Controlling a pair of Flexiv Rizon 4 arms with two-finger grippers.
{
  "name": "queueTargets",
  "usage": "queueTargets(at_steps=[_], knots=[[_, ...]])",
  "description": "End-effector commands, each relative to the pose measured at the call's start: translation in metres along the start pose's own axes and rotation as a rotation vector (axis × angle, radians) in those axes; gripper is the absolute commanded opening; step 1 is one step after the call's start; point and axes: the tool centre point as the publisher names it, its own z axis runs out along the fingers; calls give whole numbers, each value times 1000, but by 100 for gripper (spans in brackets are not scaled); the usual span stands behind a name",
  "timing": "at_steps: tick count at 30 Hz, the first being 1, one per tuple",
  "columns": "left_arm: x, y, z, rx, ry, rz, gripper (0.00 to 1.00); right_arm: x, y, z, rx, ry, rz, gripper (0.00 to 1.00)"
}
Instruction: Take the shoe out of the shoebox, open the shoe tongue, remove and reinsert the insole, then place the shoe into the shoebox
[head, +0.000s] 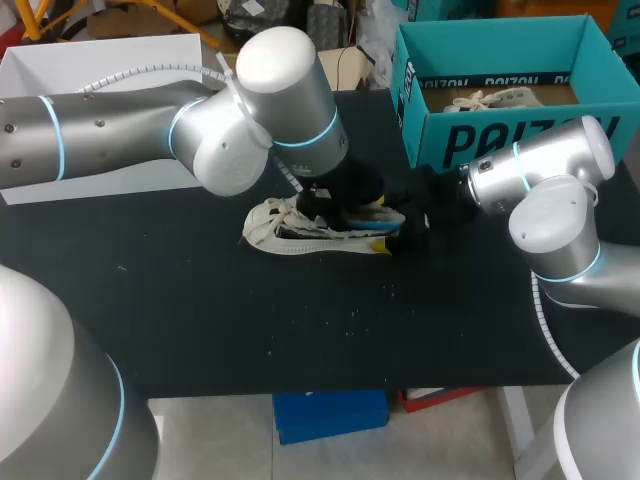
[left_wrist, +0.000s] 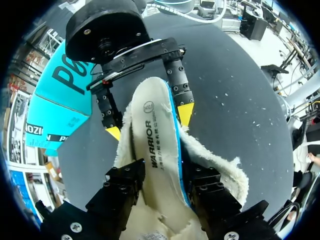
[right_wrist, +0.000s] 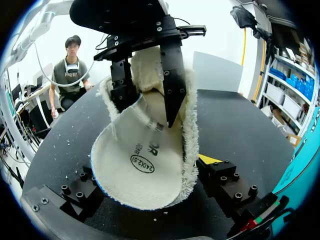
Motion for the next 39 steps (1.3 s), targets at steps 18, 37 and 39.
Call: queueTargets(at_steps=[18, 37, 39], knots=[[-21, -29, 7, 38, -56, 8, 38, -2, -2, 1, 2, 0, 0, 0], [-2, -46, -24, 115, -60, 45, 0, -2, -2, 1, 2, 0, 0, 0], [6, -50, -37, 145, -72, 57, 0, -2, -2, 1, 2, 0, 0, 0]])
